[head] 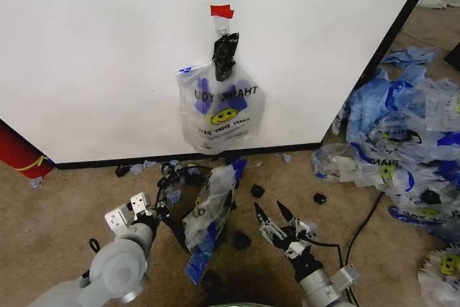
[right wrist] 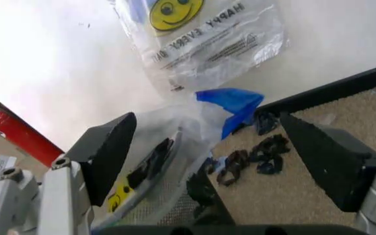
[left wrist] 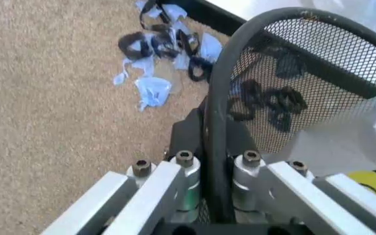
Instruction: Pick up the garbage bag from the wall and place it over the trash bin.
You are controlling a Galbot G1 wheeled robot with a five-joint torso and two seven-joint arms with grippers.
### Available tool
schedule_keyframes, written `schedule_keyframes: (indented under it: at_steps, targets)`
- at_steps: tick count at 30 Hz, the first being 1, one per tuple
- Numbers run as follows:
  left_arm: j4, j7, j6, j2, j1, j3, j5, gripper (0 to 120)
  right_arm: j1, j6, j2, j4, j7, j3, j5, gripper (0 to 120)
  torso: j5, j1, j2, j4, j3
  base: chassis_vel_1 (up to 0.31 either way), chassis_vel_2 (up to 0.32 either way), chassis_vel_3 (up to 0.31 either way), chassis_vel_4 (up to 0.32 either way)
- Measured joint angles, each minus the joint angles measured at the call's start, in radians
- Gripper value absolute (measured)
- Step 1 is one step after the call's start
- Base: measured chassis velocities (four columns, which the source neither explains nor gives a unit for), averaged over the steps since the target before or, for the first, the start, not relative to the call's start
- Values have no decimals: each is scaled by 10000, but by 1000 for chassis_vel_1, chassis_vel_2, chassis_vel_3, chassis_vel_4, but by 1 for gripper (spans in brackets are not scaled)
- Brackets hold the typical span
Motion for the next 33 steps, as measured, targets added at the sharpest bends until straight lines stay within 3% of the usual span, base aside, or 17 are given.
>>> schedule_keyframes:
  at_steps: [7,12,14,18,21,25,33]
  targets:
    - [-39,217,-6,-25,258,6,475,3,-70,0,-38,66,0,-95,-87,85,2,0,0,0,0,0,0,0,0]
    - [-129,544,-48,-37,618,-69,1254,19,-59,0,-66,69,0,-219,-175,88,1,0,0,2,0,0,0,0,0]
    - [-150,710,-95,-8,704,-109,1580,23,-53,-4,-80,83,2,-229,-183,95,1,0,0,1,0,0,0,0,0]
    - [-266,975,-170,154,799,-233,2201,43,-61,-69,-178,243,44,-319,-200,100,1,0,0,1,0,0,0,0,0]
    - [-305,1016,-186,213,798,-259,2338,49,-77,-139,-245,318,136,-403,-209,100,1,0,0,1,0,0,0,0,0]
    - [-380,1153,-238,457,732,-356,2528,68,-117,-493,-517,577,562,-747,-164,100,0,0,0,0,0,0,0,0,0]
    - [-414,1245,-349,666,654,-401,2557,94,542,-1756,-473,784,1945,-1446,567,98,0,0,0,1,0,0,0,0,0]
